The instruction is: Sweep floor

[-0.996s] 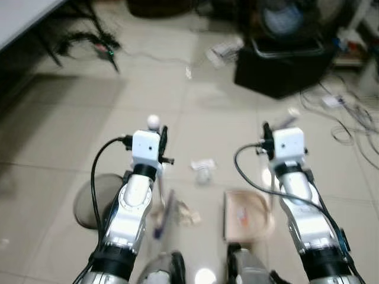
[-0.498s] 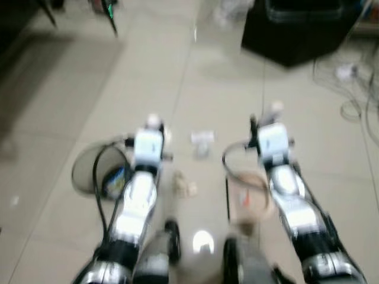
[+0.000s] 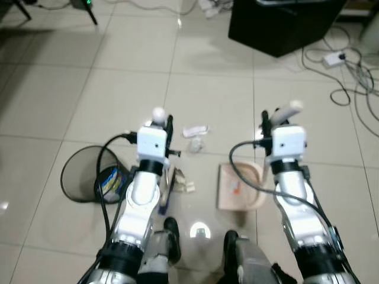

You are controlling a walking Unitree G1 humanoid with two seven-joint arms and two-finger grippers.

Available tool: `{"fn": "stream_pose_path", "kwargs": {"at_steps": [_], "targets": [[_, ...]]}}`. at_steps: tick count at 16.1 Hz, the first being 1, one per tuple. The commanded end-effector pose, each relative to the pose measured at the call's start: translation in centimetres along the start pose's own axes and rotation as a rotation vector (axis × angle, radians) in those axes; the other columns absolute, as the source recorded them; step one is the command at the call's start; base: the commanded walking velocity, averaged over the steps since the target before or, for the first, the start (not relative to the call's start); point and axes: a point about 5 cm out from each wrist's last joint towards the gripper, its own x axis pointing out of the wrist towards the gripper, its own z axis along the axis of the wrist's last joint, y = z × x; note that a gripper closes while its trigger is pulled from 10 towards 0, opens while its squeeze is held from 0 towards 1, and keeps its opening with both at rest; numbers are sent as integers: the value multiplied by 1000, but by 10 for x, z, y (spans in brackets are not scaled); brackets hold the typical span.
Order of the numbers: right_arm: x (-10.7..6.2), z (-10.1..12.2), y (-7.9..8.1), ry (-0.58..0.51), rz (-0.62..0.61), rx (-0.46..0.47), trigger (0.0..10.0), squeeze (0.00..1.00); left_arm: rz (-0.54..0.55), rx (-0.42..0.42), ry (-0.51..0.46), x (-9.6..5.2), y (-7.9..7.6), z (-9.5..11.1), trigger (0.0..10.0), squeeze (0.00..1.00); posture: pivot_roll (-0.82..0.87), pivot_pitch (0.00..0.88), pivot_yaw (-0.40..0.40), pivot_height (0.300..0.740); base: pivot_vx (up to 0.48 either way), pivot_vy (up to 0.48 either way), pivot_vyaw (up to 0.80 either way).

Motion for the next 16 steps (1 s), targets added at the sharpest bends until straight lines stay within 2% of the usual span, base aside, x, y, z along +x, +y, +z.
{"fn": "stream_pose_path", "kwargs": {"at_steps": [1, 5, 6, 9, 11, 15, 16], "targets": [[-1, 5, -4, -17, -14, 10, 10000, 0, 5, 3, -2, -1, 1, 1, 10000, 0, -37, 310, 59, 740, 0, 0, 0], [4, -2, -2, 15, -8, -8, 10000, 0, -15, 28, -1, 9, 3, 0, 10000, 0, -34, 276, 79, 740, 0, 0, 0], [7, -11, 5, 44, 23, -31, 10000, 0, -45, 49, 25, 14, -2, -6, 10000, 0, -34, 278, 83, 740, 0, 0, 0], [12, -21, 26, 88, 113, 9, 10000, 0, -69, 47, 74, 21, -13, -16, 10000, 0, -33, 285, 80, 740, 0, 0, 0], [12, -23, 43, 107, 160, 43, 10000, 0, -73, 7, 96, 25, -20, -19, 10000, 0, -34, 291, 79, 740, 0, 0, 0], [10, -22, 64, 105, 198, 98, 10000, 0, -97, -66, 97, 30, -33, -18, 10000, 0, -35, 305, 78, 740, 0, 0, 0], [8, -19, 73, 101, 222, 131, 10000, 0, -116, -127, 90, 33, -40, -15, 10000, 0, -36, 307, 78, 740, 0, 0, 0]]}}
